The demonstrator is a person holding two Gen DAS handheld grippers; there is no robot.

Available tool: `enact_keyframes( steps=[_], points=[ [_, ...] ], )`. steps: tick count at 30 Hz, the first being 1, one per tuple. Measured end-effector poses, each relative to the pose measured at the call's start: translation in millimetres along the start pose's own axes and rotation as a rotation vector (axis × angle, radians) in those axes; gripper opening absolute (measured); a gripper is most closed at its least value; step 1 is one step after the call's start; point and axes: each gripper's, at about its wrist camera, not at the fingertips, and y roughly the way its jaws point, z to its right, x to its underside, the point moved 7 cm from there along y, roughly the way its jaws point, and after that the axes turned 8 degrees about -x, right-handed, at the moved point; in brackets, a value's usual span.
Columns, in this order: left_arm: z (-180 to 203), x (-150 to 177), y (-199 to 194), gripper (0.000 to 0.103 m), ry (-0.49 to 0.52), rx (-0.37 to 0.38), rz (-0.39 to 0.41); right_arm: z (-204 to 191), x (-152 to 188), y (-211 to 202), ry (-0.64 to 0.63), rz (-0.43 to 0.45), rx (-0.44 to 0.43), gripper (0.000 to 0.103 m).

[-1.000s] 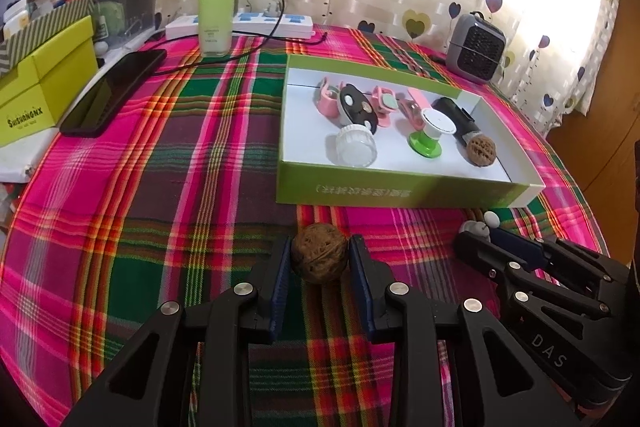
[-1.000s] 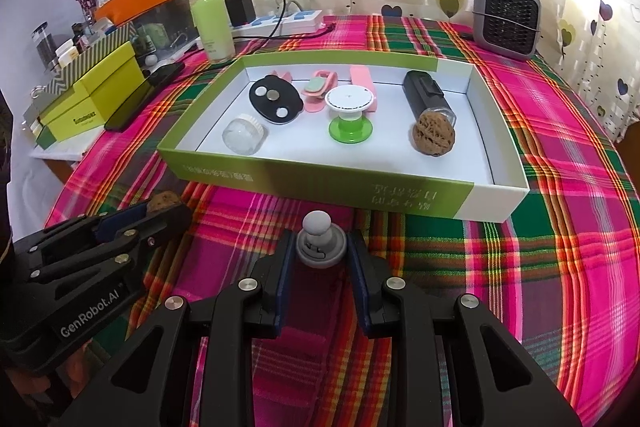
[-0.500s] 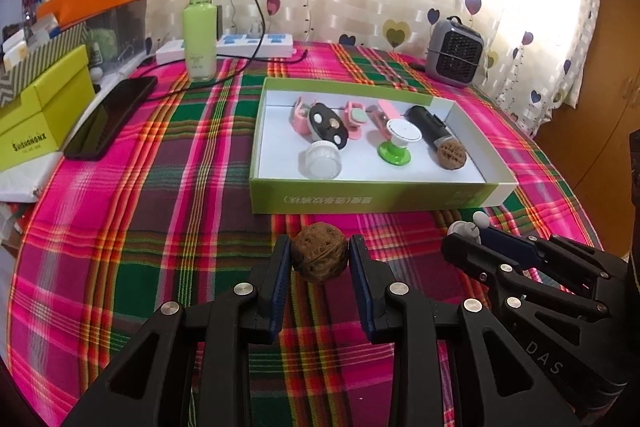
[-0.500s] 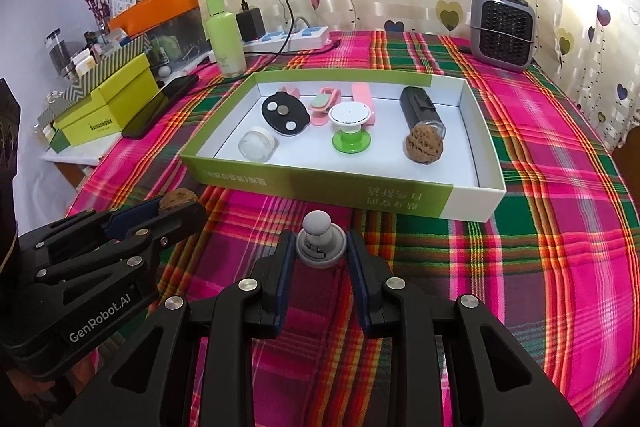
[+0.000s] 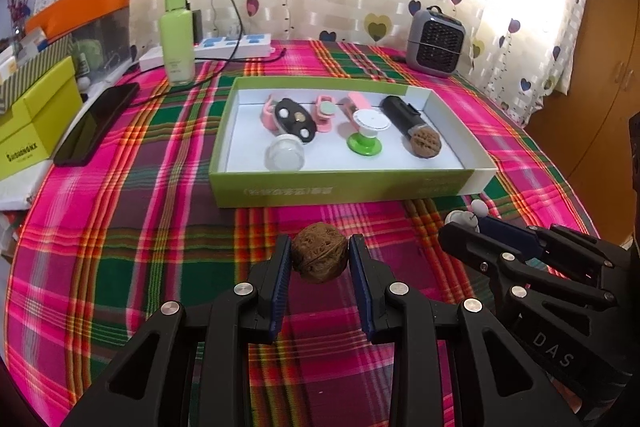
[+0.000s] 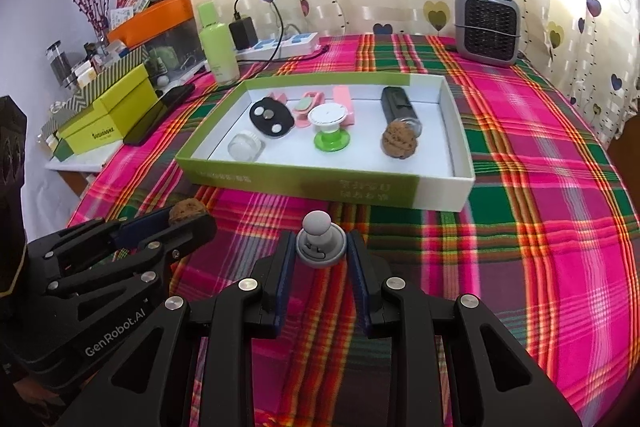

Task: Organize objects
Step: 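Carry the walnut and white stand over into the white box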

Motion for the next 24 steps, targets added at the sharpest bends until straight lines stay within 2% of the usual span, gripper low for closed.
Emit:
enact_keyframes(
  steps=[14,24],
  points=[
    [13.0,-18.0,-1.0,0.027,-0.001,0.039,0.036,13.2,-15.0,-5.3,0.002,0.030,0.003,0.027],
    [10.0,-39.7,5.6,0.027,0.000,0.031,0.056,15.0,-35.6,-0.6,-0.022,0.047,0.004,0.027]
  ],
)
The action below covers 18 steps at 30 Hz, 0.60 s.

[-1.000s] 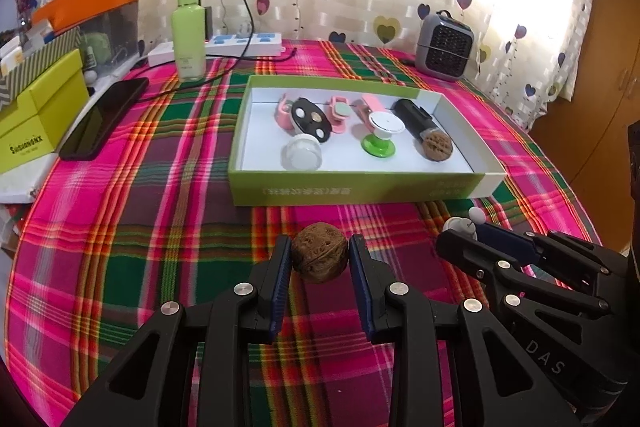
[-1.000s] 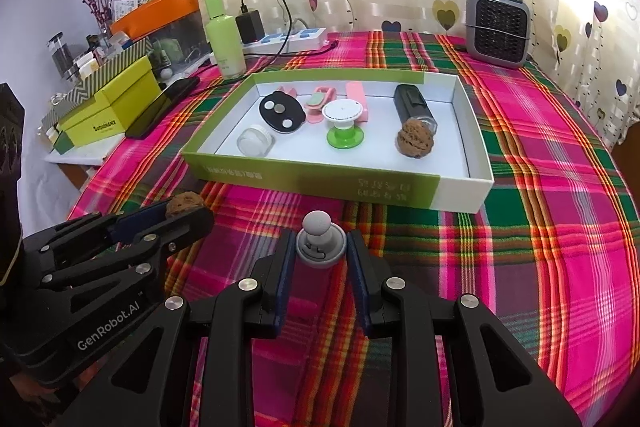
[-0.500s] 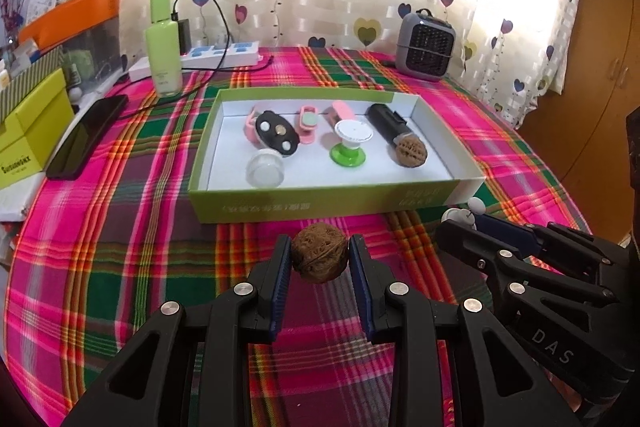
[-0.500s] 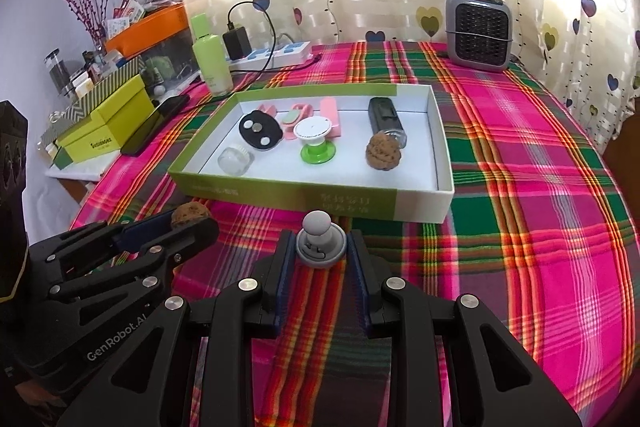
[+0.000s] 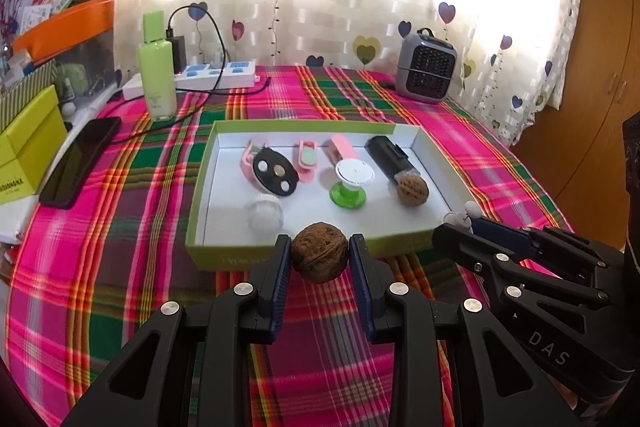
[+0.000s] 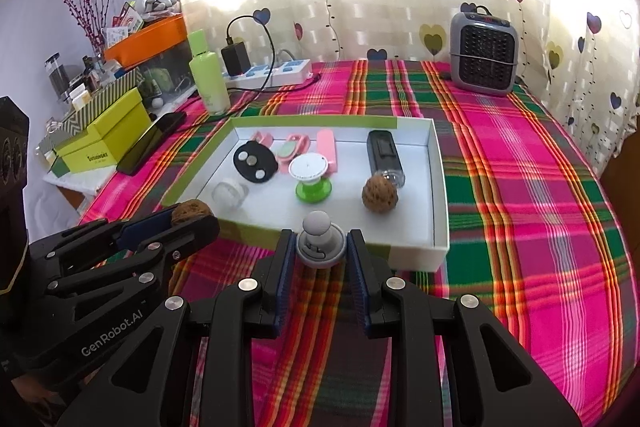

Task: Organize objects
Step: 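Carry the walnut and white stand over into the white box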

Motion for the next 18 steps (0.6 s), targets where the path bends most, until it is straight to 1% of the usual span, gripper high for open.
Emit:
enact_keyframes(
  steps=[5,14,18],
  points=[
    [-1.7,-9.1,9.8,0.027,-0.001,0.002,-0.007,2.5,-6.9,7.3,-0.008,-0.004,-0.001,0.027],
    [0.2,-23.3,26.5,0.027,0.015,0.001,-0.009,12.6,-15.9,25.0,-0.009,-0.036,0.003,0.027],
    [1.7,-24.7,38.4,0.027,0.010,0.015,-0.046,16.0,-17.1,33.8,-0.007,-0.063,-0.008,0.027]
  ],
)
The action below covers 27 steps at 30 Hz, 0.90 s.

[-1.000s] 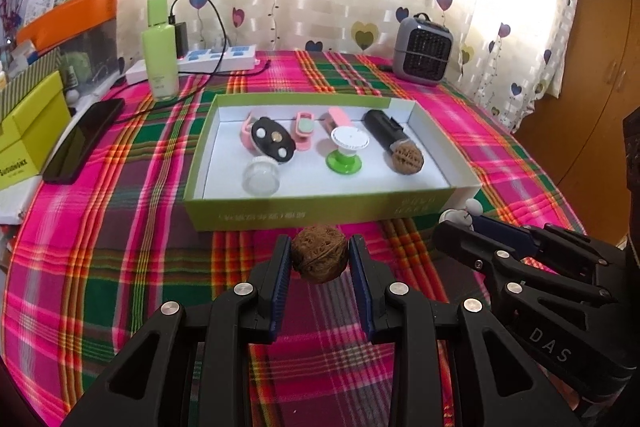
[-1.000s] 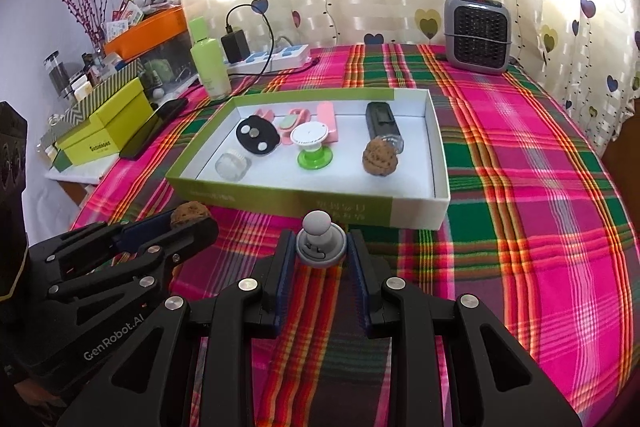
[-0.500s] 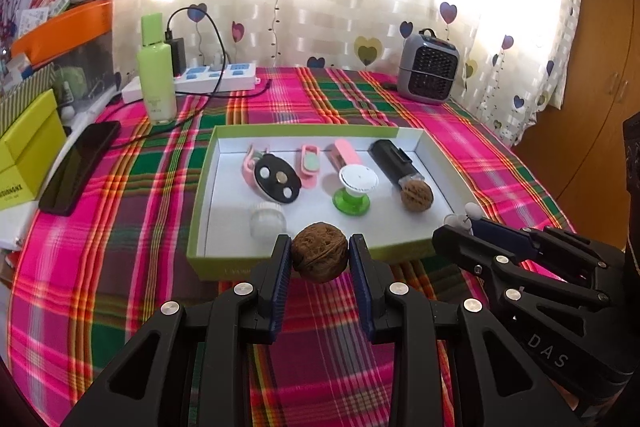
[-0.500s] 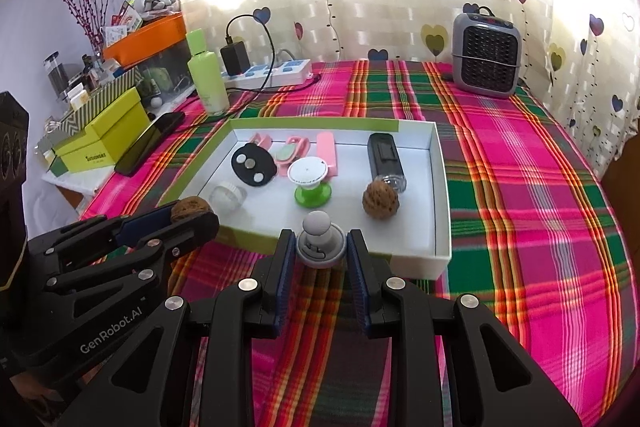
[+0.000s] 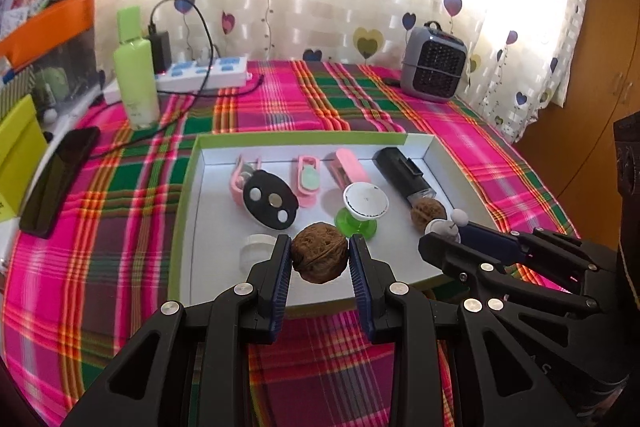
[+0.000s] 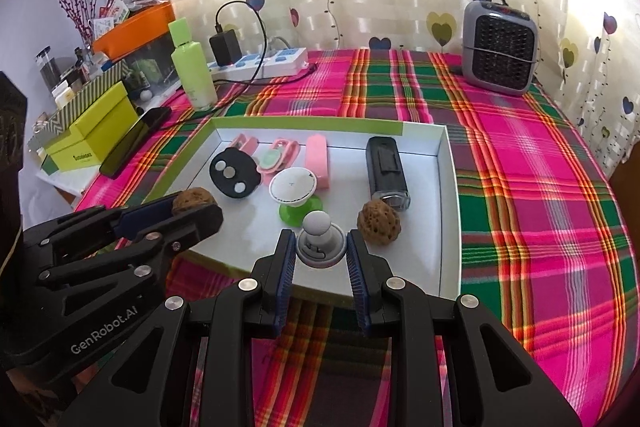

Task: Organize objects
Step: 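Carry the walnut and white stand over into the white box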

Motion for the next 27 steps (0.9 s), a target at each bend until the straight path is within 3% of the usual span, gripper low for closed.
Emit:
enact_keyframes(
  steps=[13,27],
  points=[
    [4.8,-4.9,20.6,0.027,0.033,-0.010,-0.036,9.7,0.2,22.3,-0.007,-0.090,-0.048,0.027],
    [7.1,-2.0,34.1,0.027,0.053,-0.013,-0.075,13.8,-0.8,33.3,-0.020,-0.122,-0.033,0.027]
  ],
)
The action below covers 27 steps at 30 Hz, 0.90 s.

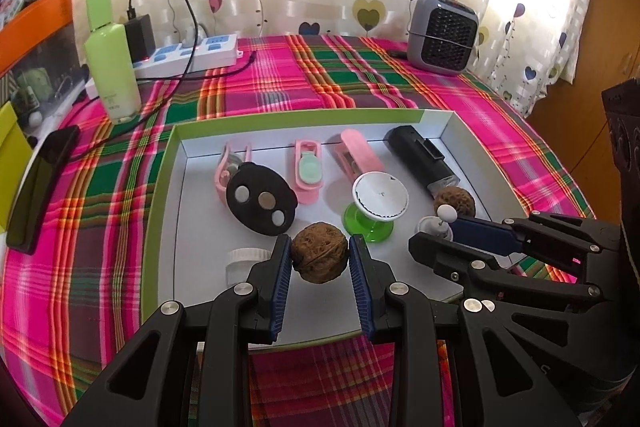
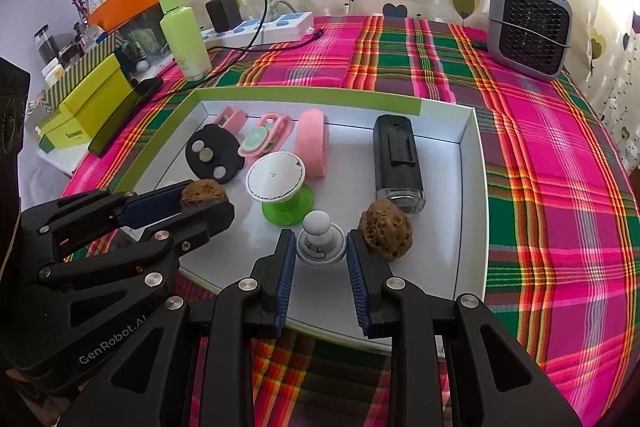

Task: Organize objects
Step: 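Carry the walnut and white stand over into the white box, then lower both items onto the box floor and open both tools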

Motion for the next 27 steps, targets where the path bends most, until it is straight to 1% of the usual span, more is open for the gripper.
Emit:
enact_keyframes(
  steps=[5,11,21,27],
  points=[
    [0.4,-1.3,2.0,0.027,0.004,0.001,-0.002,1.7,-0.8,1.3,0.003,-0.004,0.004,0.027],
    [0.9,1.6,7.9,0.027,0.002,-0.005,-0.024,2.4,-0.7,1.1,0.002,-0.004,0.004,0.027],
    [0.7,2.5,8.0,0.027,0.003,-0.013,-0.024,3.2,-1.2,0.5,0.005,-0.002,0.000,0.027],
    [-0.2,1.6,5.3,0.029,0.007,-0.020,-0.018,1.8,0.3,-1.3,0.015,0.006,-0.009,0.028]
  ],
)
